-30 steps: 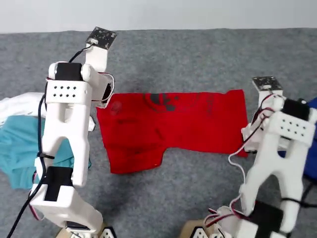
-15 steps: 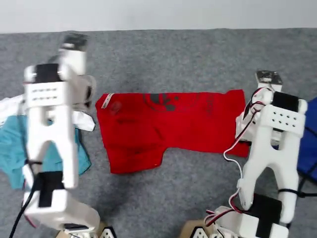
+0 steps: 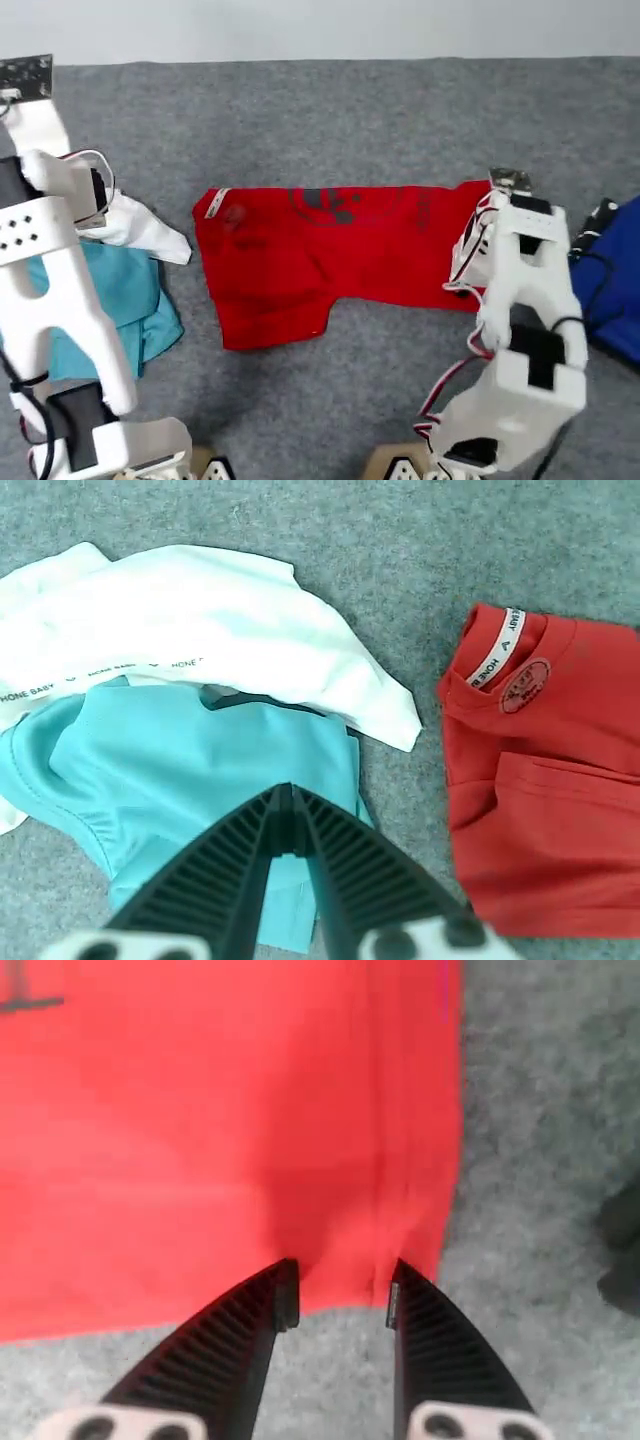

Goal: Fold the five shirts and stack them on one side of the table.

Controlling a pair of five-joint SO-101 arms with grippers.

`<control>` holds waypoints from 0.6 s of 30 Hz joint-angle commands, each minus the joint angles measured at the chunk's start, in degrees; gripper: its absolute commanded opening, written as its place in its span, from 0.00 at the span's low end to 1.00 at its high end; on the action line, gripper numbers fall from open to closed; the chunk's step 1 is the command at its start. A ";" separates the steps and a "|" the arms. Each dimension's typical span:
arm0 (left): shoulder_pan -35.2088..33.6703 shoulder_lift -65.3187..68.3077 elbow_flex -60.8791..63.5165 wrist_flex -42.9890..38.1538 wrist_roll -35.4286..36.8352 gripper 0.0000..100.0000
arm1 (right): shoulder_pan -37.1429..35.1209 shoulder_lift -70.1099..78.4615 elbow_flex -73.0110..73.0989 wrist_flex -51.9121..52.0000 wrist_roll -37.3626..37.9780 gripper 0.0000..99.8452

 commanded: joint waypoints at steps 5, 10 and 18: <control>-0.35 -2.73 -1.80 1.49 -0.53 0.00 | 1.71 3.47 -11.78 4.79 -0.35 0.16; -0.35 -2.46 -1.80 1.49 -0.53 0.00 | 2.95 3.91 -16.18 8.04 -0.44 0.16; -0.26 -2.29 -1.80 1.49 -0.53 0.00 | 3.56 7.87 -16.53 7.60 -0.53 0.16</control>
